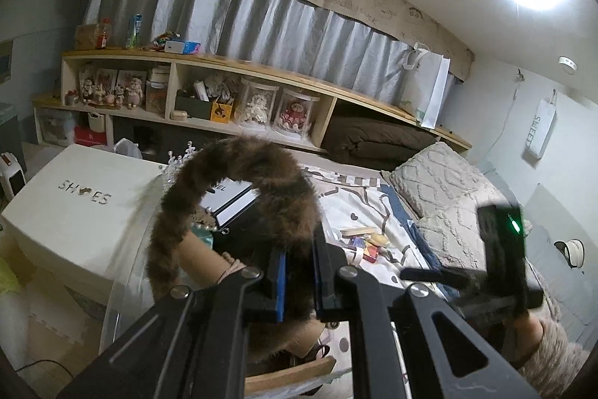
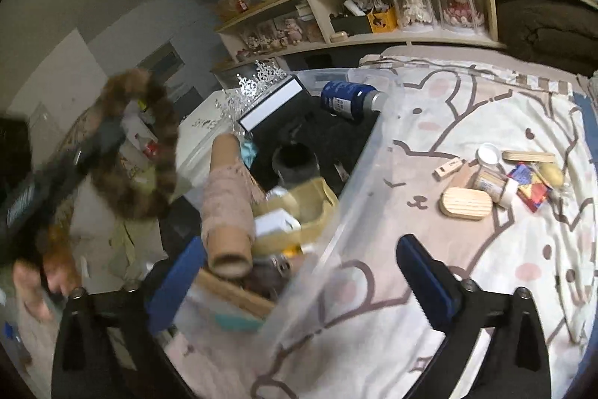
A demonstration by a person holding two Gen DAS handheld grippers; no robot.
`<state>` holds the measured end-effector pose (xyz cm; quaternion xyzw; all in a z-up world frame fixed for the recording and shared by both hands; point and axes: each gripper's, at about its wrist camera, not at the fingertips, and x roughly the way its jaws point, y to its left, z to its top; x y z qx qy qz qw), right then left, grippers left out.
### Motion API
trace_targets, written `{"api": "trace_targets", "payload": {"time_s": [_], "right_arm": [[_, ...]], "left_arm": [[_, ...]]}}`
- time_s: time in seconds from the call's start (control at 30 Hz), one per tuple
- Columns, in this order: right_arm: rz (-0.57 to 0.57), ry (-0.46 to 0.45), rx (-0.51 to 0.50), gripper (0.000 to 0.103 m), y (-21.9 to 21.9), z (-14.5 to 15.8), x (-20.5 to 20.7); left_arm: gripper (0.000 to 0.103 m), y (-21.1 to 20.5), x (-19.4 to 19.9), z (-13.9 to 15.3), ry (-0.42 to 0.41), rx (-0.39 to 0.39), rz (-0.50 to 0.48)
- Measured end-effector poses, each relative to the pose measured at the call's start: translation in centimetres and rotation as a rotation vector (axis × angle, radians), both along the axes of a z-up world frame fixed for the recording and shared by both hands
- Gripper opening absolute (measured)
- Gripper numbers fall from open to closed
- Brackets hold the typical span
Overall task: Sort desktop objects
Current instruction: 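Open the right tool to drop the white block into the bin, then lower the fur headband into the bin and open the left tool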
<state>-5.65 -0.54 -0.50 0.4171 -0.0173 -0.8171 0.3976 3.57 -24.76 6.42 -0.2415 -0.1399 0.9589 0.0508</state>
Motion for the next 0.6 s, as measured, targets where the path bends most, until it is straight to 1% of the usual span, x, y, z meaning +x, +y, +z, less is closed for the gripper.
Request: {"api": "trace_targets", "payload": {"time_s": [0.07, 0.13, 0.3, 0.47, 0.6], "right_arm": [[-0.016, 0.038, 0.022, 0.103, 1.1, -0.3, 0.9], [-0.035, 0.049, 0.028, 0.103, 2.0, -0.9, 1.4], [-0.077, 0.016, 0.002, 0.103, 4.5, -2.7, 2.0], [-0.082, -0.003, -0.014, 0.103, 5.9, -3.8, 2.5], [-0.087, -0.013, -0.033, 0.103, 7.0, -4.2, 2.3]], "left_arm": [[0.011, 0.3, -1.0, 0.3, -0.018, -0.015, -0.002], [0.011, 0.7, -2.1, 0.6, -0.038, -0.04, 0.003], [0.011, 1.8, -5.3, 0.7, -0.104, -0.081, 0.02], [0.011, 2.7, -8.3, 0.4, -0.149, -0.201, 0.107], [0.011, 2.9, -11.4, -0.1, -0.213, -0.219, 0.118]]}}
